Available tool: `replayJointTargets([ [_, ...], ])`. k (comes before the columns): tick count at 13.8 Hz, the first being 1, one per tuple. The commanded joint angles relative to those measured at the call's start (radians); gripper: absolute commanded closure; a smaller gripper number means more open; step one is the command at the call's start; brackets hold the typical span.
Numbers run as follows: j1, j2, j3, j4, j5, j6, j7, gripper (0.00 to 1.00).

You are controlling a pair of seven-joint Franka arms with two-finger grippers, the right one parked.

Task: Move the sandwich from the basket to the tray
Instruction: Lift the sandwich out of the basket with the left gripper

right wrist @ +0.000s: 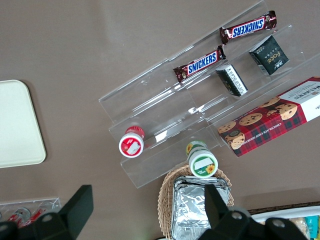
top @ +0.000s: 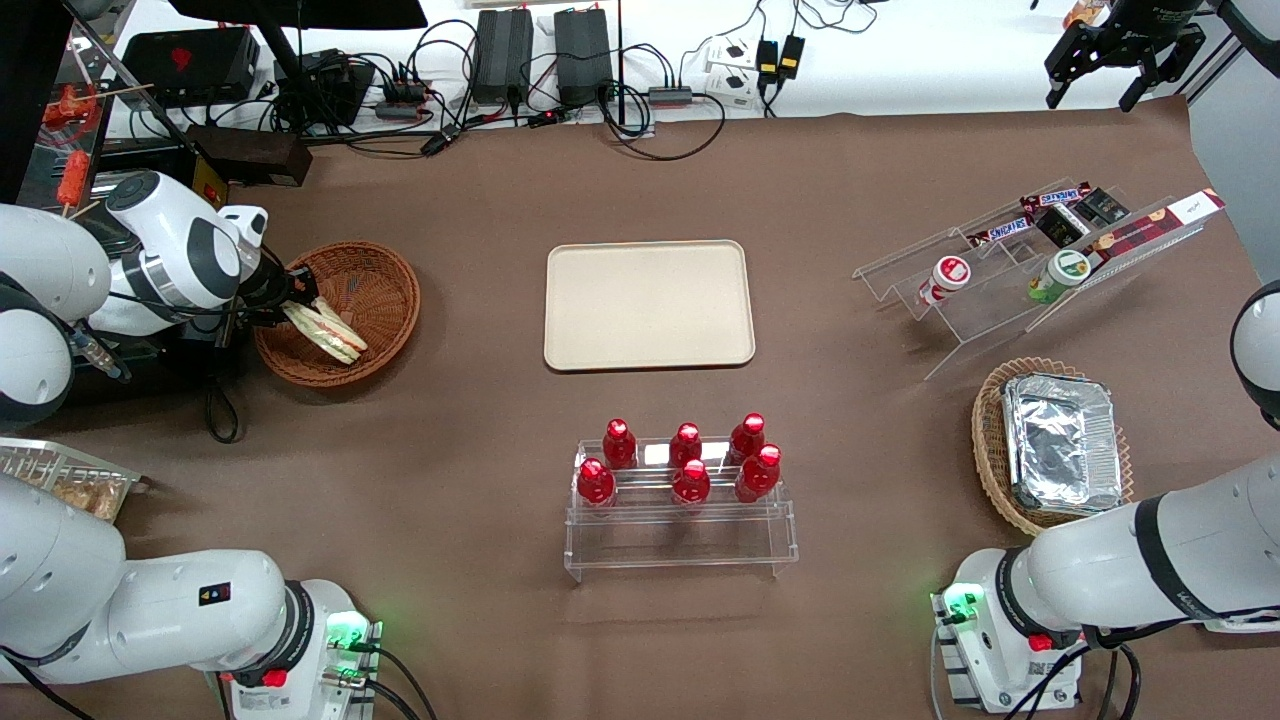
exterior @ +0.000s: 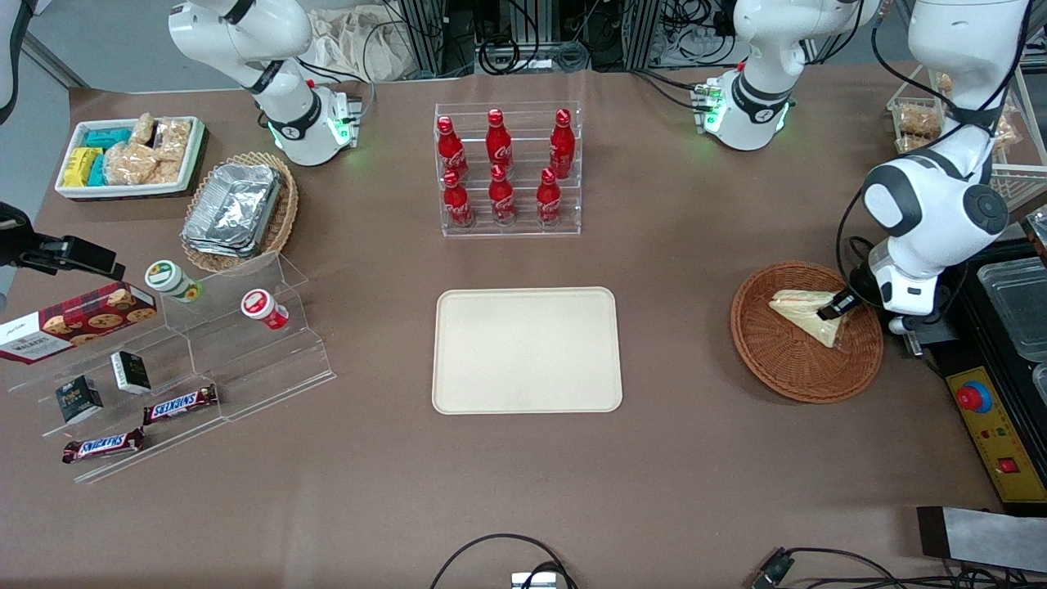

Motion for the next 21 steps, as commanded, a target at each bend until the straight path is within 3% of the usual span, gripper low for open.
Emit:
replayJointTargets([
  [1,-0.003,-0.101,-0.002,0.008,-0.008,-0.109,0.004,0.79],
  [4,-0.01,-0.17,-0.023,0.035,0.024,-0.186,0.003,0.79],
  [7,-0.013,-0.234,-0.091,0.042,0.177,-0.235,0.003,0.79],
  [13,-0.013,-0.262,-0.317,0.131,0.295,-0.375,0.026,0.79],
  [21,-0.015,-0.201,-0.548,0.212,0.285,-0.377,0.015,0.79],
])
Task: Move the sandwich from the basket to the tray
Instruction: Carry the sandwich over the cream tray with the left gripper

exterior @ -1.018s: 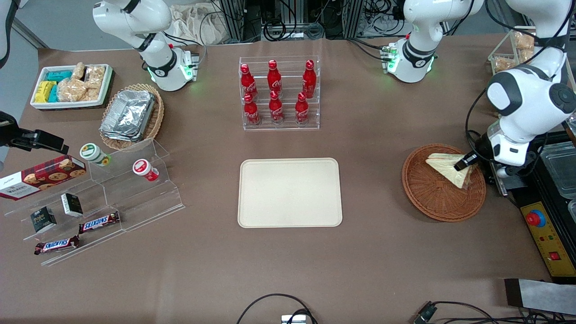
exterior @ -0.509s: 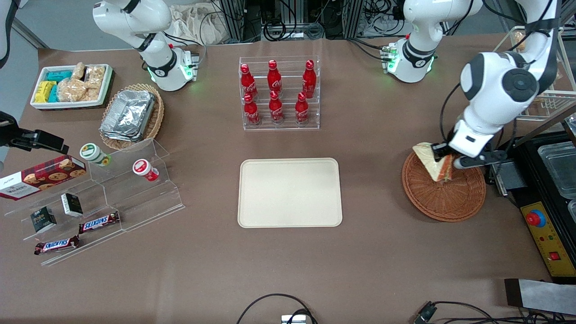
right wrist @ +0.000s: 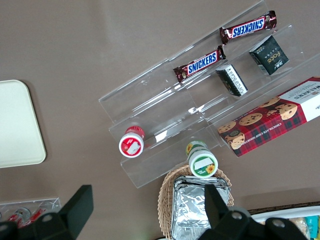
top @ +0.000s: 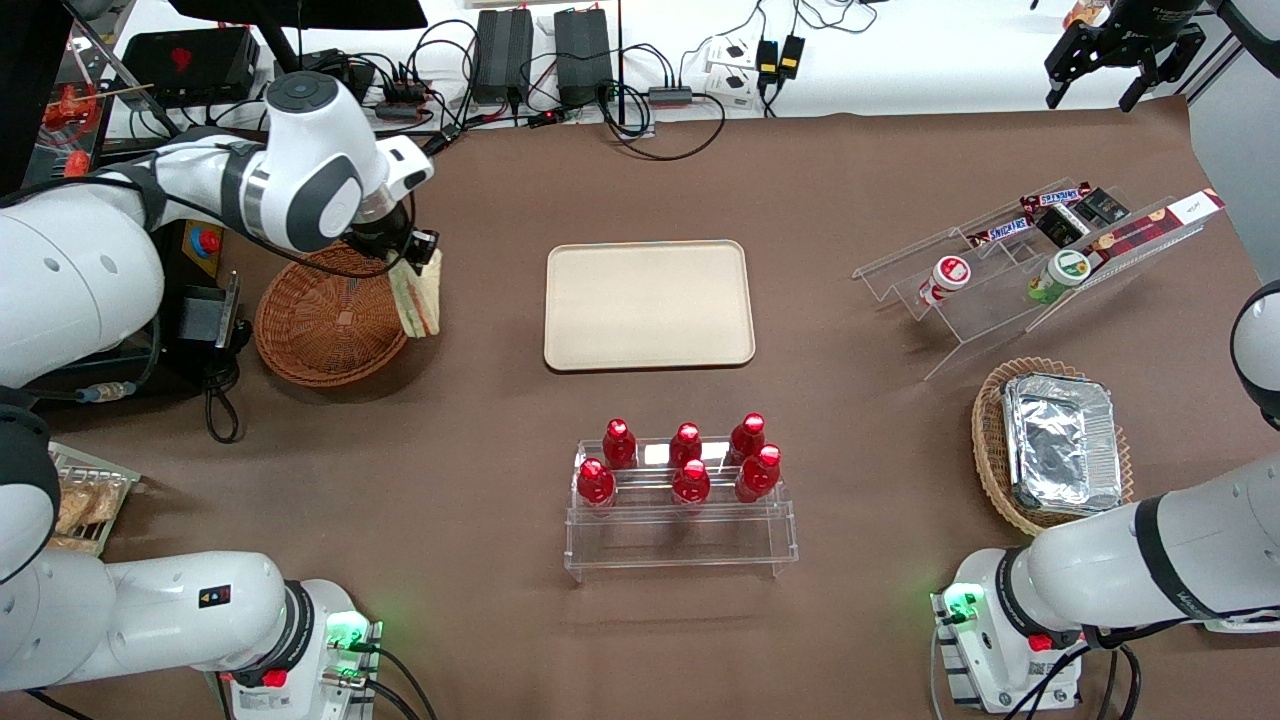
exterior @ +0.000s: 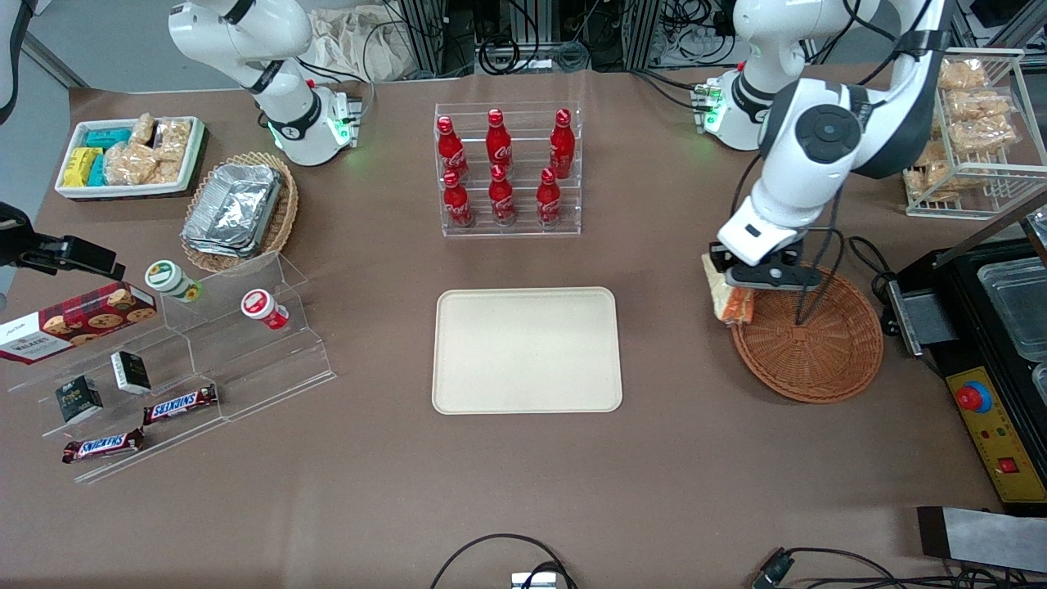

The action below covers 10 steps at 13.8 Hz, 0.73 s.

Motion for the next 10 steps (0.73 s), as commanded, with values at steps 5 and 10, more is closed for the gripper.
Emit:
replayJointTargets([
  [5,-0.001,0.147,-0.148,0.12,0.019,-0.024,-0.044,0.78],
  [10,-0.004,0.349,-0.216,0.258,0.17,-0.023,-0.19,0.78],
])
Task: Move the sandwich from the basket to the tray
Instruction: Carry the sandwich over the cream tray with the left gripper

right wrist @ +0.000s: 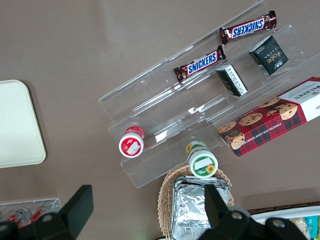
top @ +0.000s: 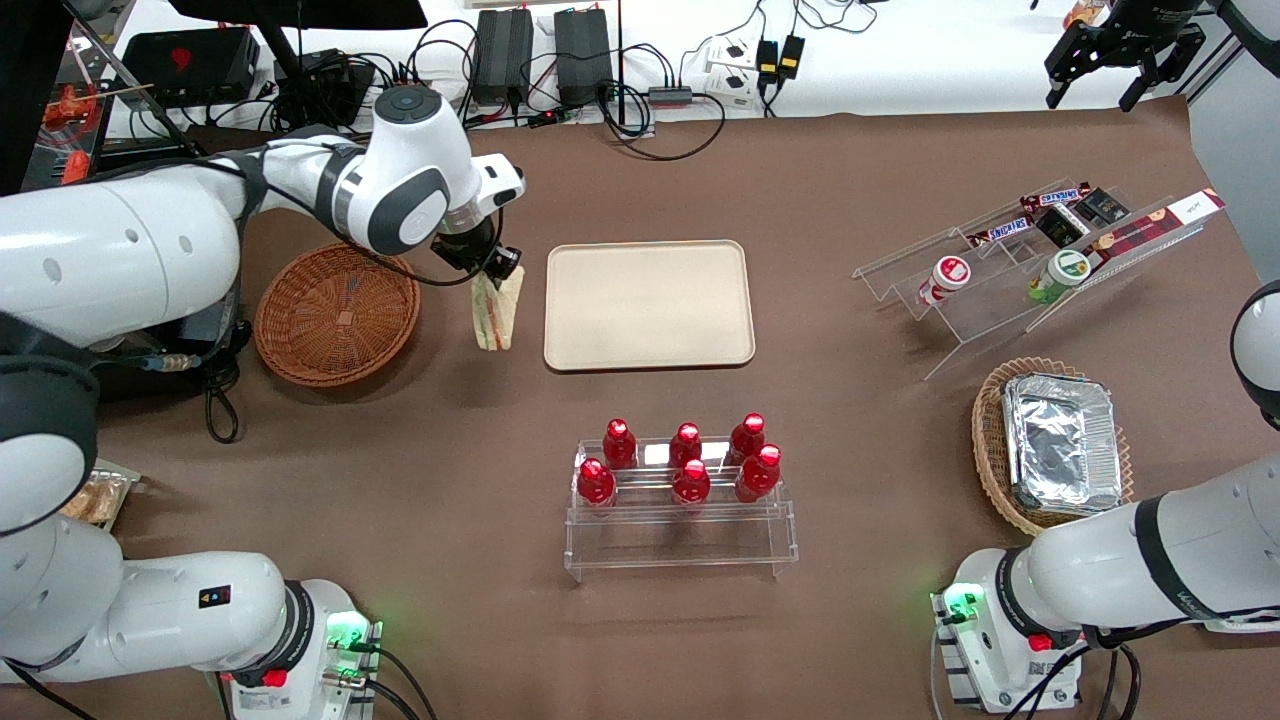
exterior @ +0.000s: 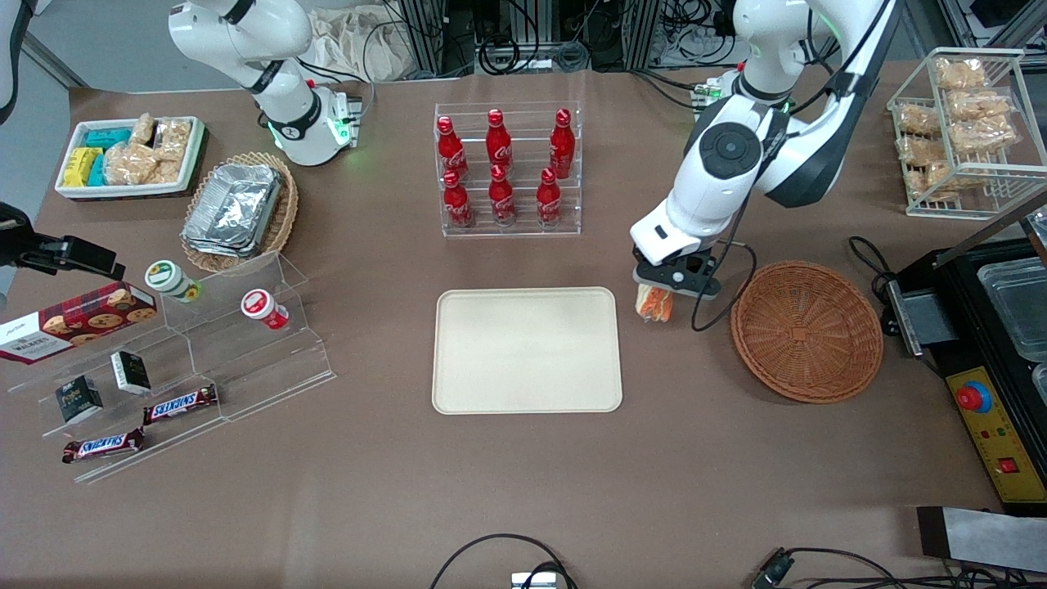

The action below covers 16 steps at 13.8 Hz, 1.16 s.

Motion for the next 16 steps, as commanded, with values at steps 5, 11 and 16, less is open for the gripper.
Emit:
replayJointTargets([
  [5,-0.088,0.301,-0.034,0.241,0.244,-0.026,-0.222,0.78],
  [11,-0.157,0.473,-0.019,0.377,0.39,-0.038,-0.332,0.77],
  [16,-0.194,0.567,0.001,0.452,0.442,-0.05,-0.351,0.77],
])
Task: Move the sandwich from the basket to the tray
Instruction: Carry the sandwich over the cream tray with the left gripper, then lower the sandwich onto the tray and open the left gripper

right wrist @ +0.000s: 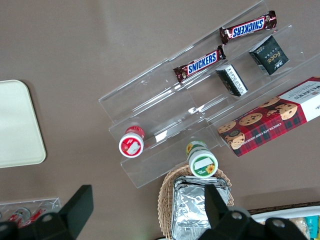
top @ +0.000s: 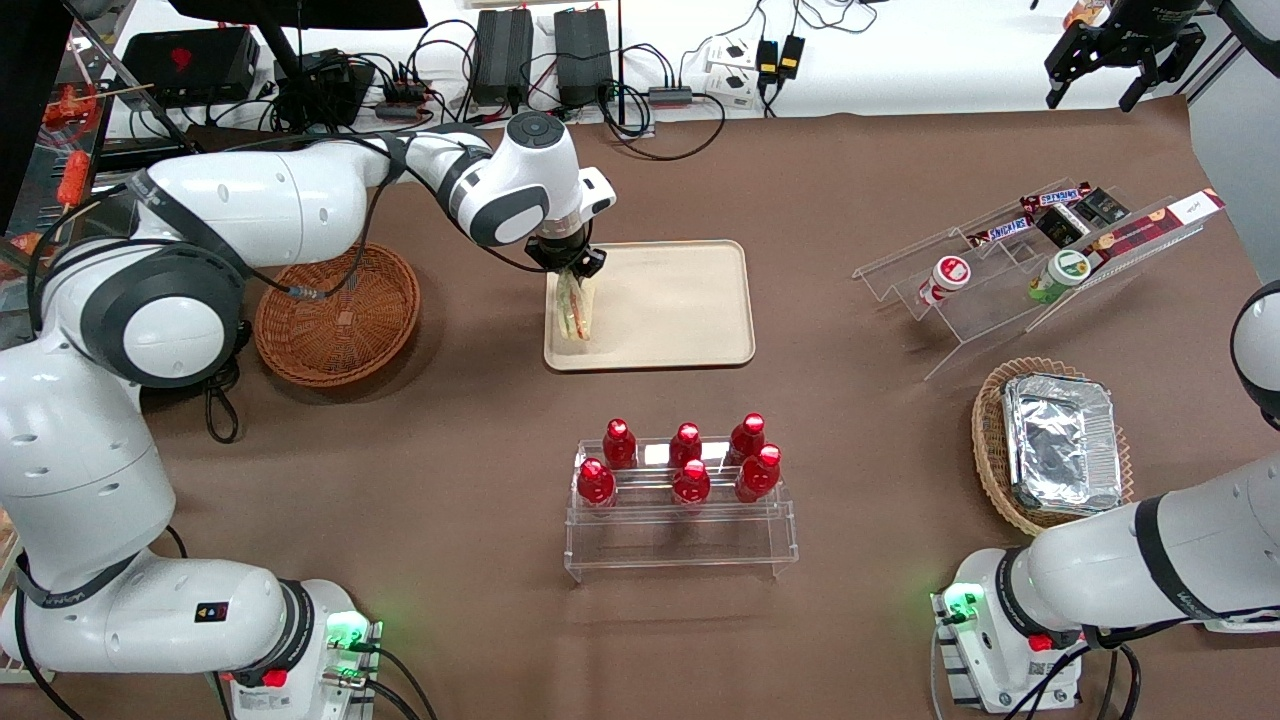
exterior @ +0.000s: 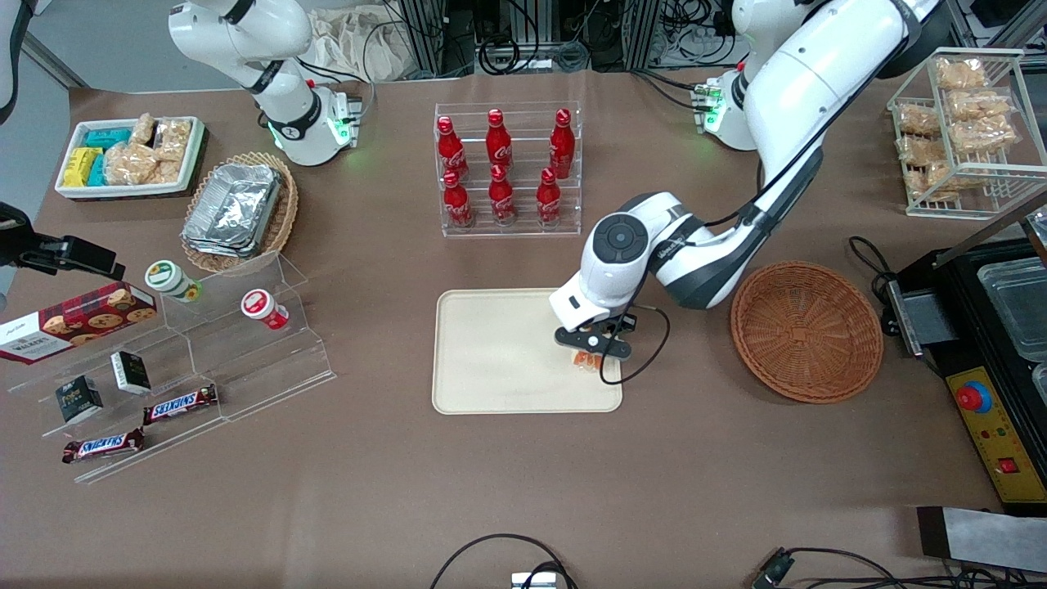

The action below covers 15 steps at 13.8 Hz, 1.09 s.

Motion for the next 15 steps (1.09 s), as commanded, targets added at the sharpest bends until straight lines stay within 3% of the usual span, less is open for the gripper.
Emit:
replayJointTargets([
  [1,-0.048,0.054,0.038,0.068,0.043,-0.033,-0.028,0.77],
  [8,-0.088,0.081,0.074,0.088,0.046,-0.033,-0.028,0.76],
  [9,-0.089,0.081,0.075,0.088,0.046,-0.035,-0.029,0.73],
  [13,-0.091,0.081,0.075,0.091,0.048,-0.036,-0.049,0.11],
  [14,-0.091,0.079,0.075,0.092,0.048,-0.036,-0.049,0.02],
  [15,-0.089,0.075,0.075,0.092,0.046,-0.036,-0.052,0.0],
])
